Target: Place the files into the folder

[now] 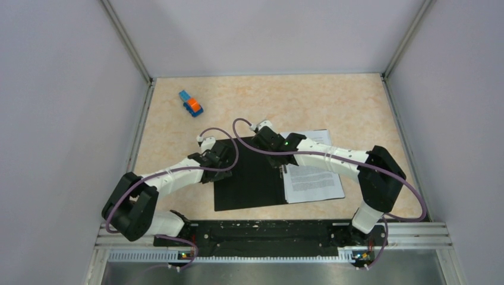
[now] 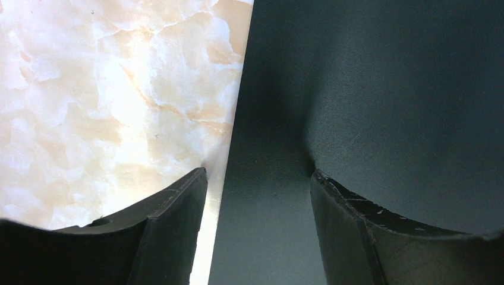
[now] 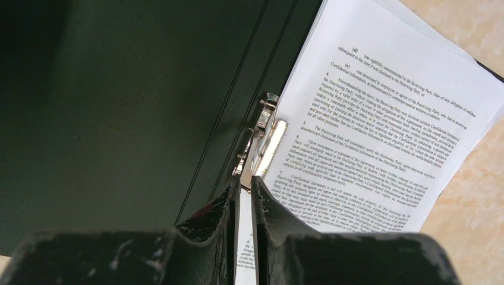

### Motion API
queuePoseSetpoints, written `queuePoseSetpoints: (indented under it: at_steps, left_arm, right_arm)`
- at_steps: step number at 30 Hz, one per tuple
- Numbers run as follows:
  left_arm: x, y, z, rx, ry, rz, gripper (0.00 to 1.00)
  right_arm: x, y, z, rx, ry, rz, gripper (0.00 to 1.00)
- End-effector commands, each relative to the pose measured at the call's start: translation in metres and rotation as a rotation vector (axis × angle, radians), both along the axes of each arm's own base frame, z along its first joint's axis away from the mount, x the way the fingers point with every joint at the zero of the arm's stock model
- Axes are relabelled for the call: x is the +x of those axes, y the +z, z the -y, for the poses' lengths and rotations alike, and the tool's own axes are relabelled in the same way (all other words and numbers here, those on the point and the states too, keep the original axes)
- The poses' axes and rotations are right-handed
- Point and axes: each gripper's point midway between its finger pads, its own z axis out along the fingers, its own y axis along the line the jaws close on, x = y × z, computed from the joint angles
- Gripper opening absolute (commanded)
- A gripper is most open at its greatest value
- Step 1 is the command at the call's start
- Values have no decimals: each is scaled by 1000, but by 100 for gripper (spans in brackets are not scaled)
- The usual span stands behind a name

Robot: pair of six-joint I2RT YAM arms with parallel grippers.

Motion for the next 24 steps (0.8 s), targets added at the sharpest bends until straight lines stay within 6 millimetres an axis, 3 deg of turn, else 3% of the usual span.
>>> queuePoseSetpoints:
  at_steps: [1,24]
  left_arm:
    - [-1,-7,0,4,21,-13,69]
    - [-1,-12,5,-21,27,-29,69]
  right_arm:
    - [-2,6,-5,-5,20,18,12]
    - [-6,-5,-11,8,35,-18,12]
